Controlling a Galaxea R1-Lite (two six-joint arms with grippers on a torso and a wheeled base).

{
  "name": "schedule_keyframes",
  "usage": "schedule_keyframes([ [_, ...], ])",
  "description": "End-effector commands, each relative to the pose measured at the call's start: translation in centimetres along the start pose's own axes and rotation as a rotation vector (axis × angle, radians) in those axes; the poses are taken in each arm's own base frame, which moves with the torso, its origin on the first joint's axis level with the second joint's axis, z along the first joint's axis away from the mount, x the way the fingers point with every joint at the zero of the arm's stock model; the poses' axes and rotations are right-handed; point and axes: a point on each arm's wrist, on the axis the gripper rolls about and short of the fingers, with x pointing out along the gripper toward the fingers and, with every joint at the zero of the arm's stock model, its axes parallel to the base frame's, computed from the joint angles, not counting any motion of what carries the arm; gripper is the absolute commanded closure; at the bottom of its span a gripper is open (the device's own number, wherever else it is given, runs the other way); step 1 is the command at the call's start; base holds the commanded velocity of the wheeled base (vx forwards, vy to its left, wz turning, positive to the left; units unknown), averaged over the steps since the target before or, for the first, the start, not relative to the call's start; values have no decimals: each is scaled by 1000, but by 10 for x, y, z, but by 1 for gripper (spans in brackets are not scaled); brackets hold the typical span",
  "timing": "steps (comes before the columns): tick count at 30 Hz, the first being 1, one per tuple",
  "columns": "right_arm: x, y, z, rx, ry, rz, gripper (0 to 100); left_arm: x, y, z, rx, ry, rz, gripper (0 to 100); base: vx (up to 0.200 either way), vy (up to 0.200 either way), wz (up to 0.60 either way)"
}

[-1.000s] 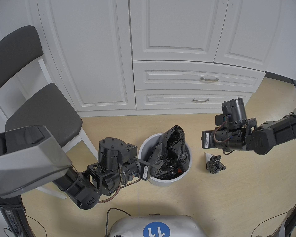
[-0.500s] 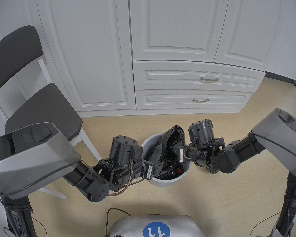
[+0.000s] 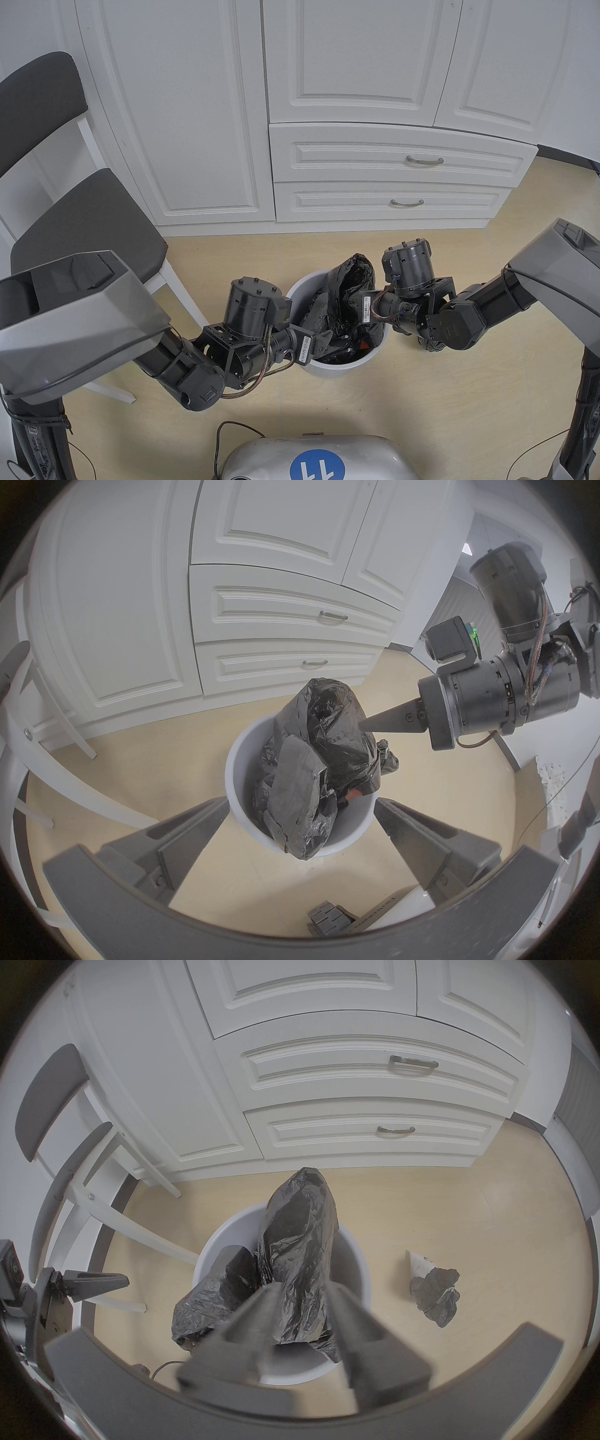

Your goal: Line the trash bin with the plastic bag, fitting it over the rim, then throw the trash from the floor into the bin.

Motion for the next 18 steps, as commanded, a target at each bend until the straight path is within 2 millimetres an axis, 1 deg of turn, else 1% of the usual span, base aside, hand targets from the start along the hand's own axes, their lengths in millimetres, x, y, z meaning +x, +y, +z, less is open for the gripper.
schedule_keyframes([
  [1, 7, 0, -4, -2, 8, -7, 0, 0, 0, -1, 2, 2, 1, 0, 0, 0, 0],
  [2, 7, -1, -4, -2, 9, -9, 0, 0, 0, -1, 2, 2, 1, 0, 0, 0, 0],
  [5, 21, -4, -4, 10, 10, -22, 0, 1, 0, -2, 1, 5, 2, 0, 0, 0, 0],
  [6, 21, -4, -4, 10, 10, -22, 0, 1, 0, -2, 1, 5, 2, 0, 0, 0, 0],
  [8, 32, -5, -5, 24, 10, -29, 0, 2, 0, -3, 1, 8, 2, 0, 0, 0, 0],
  [10, 35, -5, -5, 27, 10, -32, 0, 2, 0, -3, 2, 8, 3, 0, 0, 0, 0],
  [12, 47, -5, -8, 49, 10, -38, 0, 2, 0, -4, 2, 10, 4, 0, 0, 0, 0],
  [15, 50, -4, -8, 67, 5, -36, 0, 2, 0, -4, 2, 11, 4, 0, 0, 0, 0],
  [16, 49, -4, -6, 76, 1, -35, 100, 2, 0, -2, 2, 5, 2, 0, 0, 0, 0],
  [18, 46, -5, -3, 76, -1, -37, 100, 0, -1, -1, 3, 1, 0, 0, 0, 0, 0],
])
